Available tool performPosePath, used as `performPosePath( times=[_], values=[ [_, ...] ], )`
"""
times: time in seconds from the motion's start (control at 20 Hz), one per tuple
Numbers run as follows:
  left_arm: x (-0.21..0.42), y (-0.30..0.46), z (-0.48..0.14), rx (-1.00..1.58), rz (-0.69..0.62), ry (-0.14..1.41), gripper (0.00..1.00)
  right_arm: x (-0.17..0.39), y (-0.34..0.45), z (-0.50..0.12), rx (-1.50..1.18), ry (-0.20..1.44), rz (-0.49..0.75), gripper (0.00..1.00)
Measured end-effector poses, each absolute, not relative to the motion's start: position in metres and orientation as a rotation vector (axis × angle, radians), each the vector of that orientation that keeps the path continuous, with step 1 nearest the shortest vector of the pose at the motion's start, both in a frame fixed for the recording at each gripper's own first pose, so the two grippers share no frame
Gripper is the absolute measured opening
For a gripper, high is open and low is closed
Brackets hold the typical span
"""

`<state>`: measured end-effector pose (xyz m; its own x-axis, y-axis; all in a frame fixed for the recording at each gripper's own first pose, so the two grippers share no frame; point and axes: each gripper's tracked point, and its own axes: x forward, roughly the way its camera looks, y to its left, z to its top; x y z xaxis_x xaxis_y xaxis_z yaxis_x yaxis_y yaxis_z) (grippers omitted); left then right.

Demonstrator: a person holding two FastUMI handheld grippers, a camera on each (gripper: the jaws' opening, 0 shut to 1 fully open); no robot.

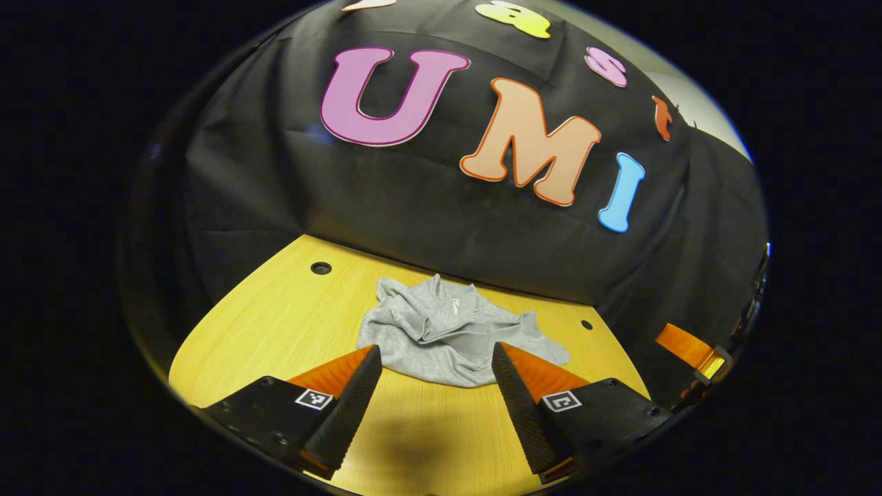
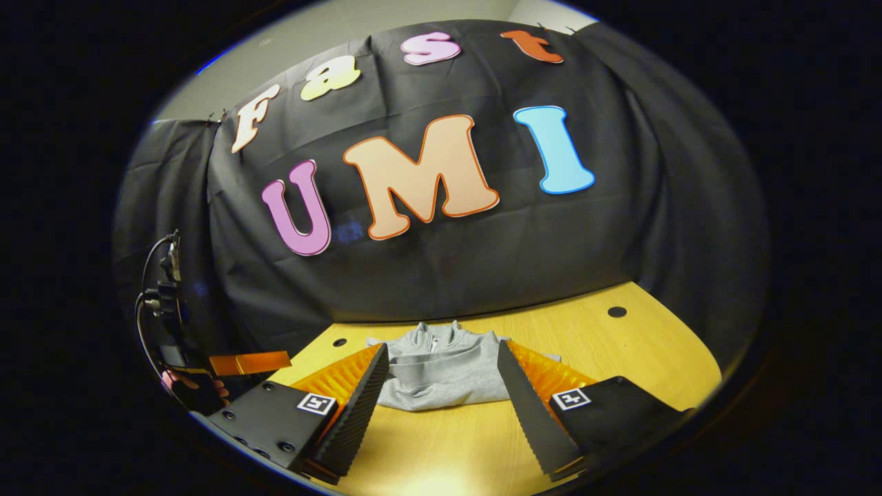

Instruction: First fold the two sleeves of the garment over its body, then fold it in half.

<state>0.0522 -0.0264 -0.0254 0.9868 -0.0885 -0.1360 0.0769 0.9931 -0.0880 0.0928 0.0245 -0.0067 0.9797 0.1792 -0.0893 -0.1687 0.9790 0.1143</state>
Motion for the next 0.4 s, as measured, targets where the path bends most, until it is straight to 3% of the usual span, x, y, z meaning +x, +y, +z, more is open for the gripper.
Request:
performPosePath(
  times=[0.4],
  values=[
    [0.007, -0.059, -0.084, 0.038, -0.154, 0.274, 0.91, 0.037, -0.001, -0.042, 0.096, 0.173, 0.084, 0.98]
  ],
)
